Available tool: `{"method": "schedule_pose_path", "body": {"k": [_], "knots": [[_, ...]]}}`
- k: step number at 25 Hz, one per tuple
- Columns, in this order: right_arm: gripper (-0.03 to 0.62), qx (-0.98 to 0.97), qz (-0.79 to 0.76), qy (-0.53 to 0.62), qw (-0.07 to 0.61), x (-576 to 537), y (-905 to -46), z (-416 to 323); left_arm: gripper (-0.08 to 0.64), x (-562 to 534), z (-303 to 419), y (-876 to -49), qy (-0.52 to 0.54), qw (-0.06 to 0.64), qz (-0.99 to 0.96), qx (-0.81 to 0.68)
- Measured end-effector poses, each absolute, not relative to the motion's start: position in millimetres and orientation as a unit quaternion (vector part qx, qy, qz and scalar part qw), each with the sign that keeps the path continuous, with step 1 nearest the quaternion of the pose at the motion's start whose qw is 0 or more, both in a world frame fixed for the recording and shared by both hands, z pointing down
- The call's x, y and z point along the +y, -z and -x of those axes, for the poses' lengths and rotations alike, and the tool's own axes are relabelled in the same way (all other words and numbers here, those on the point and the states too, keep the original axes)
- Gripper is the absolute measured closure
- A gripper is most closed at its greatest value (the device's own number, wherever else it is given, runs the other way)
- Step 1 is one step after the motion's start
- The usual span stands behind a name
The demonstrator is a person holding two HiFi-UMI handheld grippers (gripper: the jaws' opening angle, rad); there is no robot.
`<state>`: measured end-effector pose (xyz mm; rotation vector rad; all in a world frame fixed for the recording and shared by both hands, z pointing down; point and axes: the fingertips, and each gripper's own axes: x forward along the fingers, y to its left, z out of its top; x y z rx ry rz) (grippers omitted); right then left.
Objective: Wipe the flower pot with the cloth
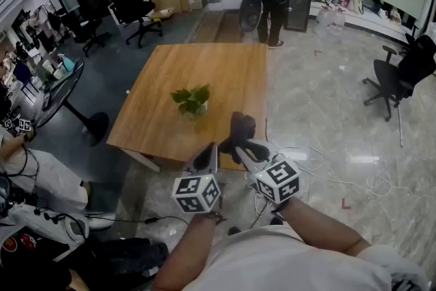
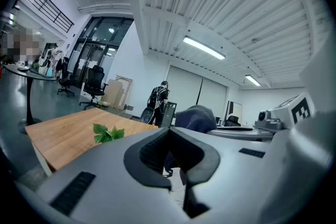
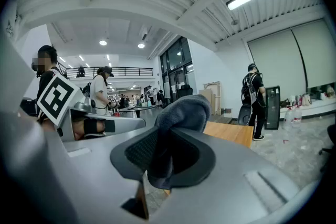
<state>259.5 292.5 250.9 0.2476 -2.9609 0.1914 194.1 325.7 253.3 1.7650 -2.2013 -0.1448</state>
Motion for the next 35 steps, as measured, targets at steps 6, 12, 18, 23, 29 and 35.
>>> {"method": "schedule_pose_path", "body": {"k": [6,12,18,23,29,35], "knots": [[0.532,-0.991,-0.085,-0.064,0.080,298,-248,-253,0.552,331,-189,-252,0.048,0.157,-0.621,-0.766],[0.529,-0.990,-0.091,-0.071,0.082,305,-250,-242,0.552,337,-174,-262,0.050,0.173,-0.626,-0.759],[0.529,-0.986,-0.122,-0.077,0.078,317,-260,-230,0.552,351,-158,-266,0.054,0.171,-0.647,-0.741],[0.529,-0.984,-0.134,-0.082,0.082,325,-267,-218,0.552,364,-139,-274,0.050,0.176,-0.649,-0.738],[0.529,-0.984,-0.136,-0.081,0.085,314,-271,-188,0.552,356,-113,-285,0.052,0.188,-0.655,-0.730],[0.529,-0.982,-0.135,-0.096,0.092,264,-291,-134,0.552,318,-55,-302,0.044,0.199,-0.642,-0.739]]}}
